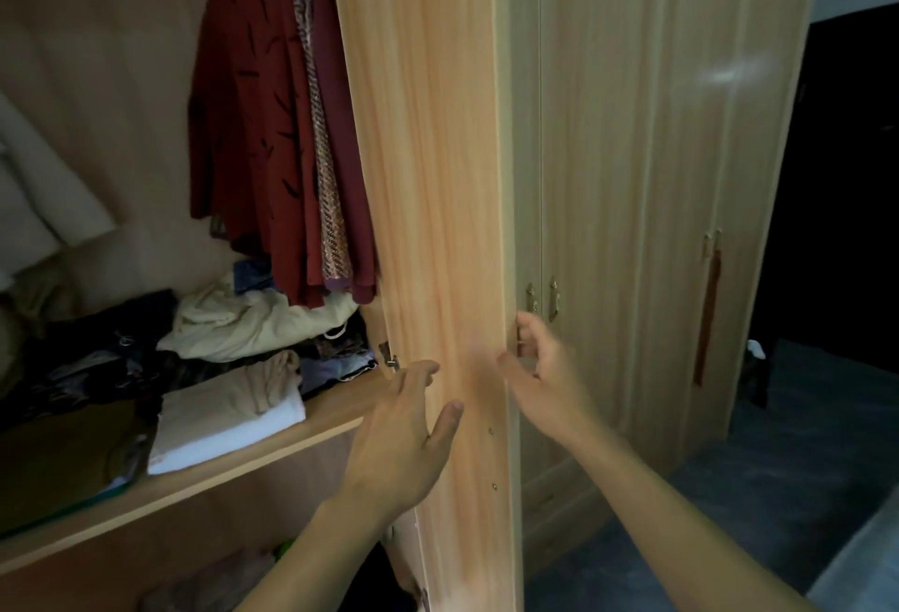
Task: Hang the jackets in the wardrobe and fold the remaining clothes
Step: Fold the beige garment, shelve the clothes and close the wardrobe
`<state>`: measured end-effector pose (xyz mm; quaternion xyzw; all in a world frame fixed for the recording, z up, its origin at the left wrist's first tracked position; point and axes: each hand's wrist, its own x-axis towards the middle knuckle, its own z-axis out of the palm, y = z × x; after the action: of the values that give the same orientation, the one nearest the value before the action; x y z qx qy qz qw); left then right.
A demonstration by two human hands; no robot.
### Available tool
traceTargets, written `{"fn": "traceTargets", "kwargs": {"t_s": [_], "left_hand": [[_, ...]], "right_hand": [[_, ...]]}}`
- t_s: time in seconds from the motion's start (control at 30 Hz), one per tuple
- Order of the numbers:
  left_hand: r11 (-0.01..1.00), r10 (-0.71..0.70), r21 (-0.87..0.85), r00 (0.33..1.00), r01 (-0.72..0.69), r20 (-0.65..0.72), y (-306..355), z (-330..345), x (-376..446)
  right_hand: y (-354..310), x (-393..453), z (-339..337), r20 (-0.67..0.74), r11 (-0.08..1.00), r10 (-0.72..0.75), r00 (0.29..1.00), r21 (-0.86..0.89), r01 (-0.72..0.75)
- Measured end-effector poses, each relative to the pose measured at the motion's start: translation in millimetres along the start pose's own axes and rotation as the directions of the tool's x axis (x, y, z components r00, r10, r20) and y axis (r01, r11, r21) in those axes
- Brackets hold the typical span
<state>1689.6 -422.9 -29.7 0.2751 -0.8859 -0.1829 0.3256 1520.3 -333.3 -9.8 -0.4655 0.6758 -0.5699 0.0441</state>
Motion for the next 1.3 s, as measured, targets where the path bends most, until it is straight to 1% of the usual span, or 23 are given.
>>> {"fn": "traceTargets", "kwargs": {"t_s": [0.1, 0.2, 0.33, 0.47, 0.6, 0.67, 0.73, 0.87, 0.97, 1.13, 1.23, 1.3], "left_hand": [[0.999, -0.033, -0.003, 0.999, 0.033, -0.014, 0.8, 2.9, 2.7], [1.000, -0.002, 0.016, 1.000, 0.002, -0.029, 3.0, 6.0, -0.1], [0.994, 0.069, 0.089, 0.997, -0.065, -0.044, -3.2, -2.0, -8.5], [0.993, 0.082, 0.092, 0.995, -0.077, -0.051, -22.3, -19.2, -18.5], [0.990, 0.095, 0.107, 0.994, -0.088, -0.059, -47.6, -38.6, -23.9], [0.988, 0.111, 0.119, 0.991, -0.102, -0.072, -60.6, -50.7, -26.1], [0.987, 0.123, 0.109, 0.989, -0.114, -0.083, -74.5, -64.9, -29.1], [0.987, 0.126, 0.109, 0.988, -0.116, -0.093, -111.6, -93.4, -35.3], [0.992, 0.087, 0.105, 0.989, -0.074, -0.121, -146.8, -115.7, -35.9], [0.991, 0.050, 0.132, 0.987, -0.030, -0.151, -195.3, -143.3, -35.9], [0.992, 0.007, 0.125, 0.987, 0.013, -0.158, -220.3, -151.3, -33.8], [0.988, -0.008, 0.149, 0.987, 0.032, -0.159, -236.3, -154.1, -32.9]], "right_hand": [[2.4, -3.0, 1.5, 0.005, 0.996, -0.085, 0.996, 0.025, 0.085], [5.5, -5.5, 5.2, 0.064, 0.986, -0.163, 0.984, 0.035, 0.161], [4.9, -3.6, 20.4, 0.170, 0.987, -0.161, 0.972, 0.048, 0.155], [-7.4, -4.1, 48.0, 0.175, 0.982, -0.168, 0.970, 0.114, 0.149], [-21.2, -6.8, 79.6, 0.189, 0.966, -0.225, 0.956, 0.175, 0.193], [-29.2, -8.0, 97.0, 0.184, 0.958, -0.258, 0.948, 0.177, 0.227], [-37.1, -7.8, 116.3, 0.171, 0.951, -0.297, 0.939, 0.137, 0.276], [-54.7, -4.2, 162.1, 0.205, 0.929, -0.371, 0.906, 0.092, 0.359], [-69.5, 0.0, 201.4, 0.201, 0.916, -0.401, 0.894, 0.068, 0.396], [-86.3, 9.5, 255.5, 0.241, 0.880, -0.443, 0.864, -0.066, 0.470], [-92.8, 22.8, 279.0, 0.260, 0.827, -0.483, 0.836, -0.179, 0.533], [-94.8, 32.7, 292.2, 0.276, 0.816, -0.486, 0.829, -0.194, 0.544]]}}
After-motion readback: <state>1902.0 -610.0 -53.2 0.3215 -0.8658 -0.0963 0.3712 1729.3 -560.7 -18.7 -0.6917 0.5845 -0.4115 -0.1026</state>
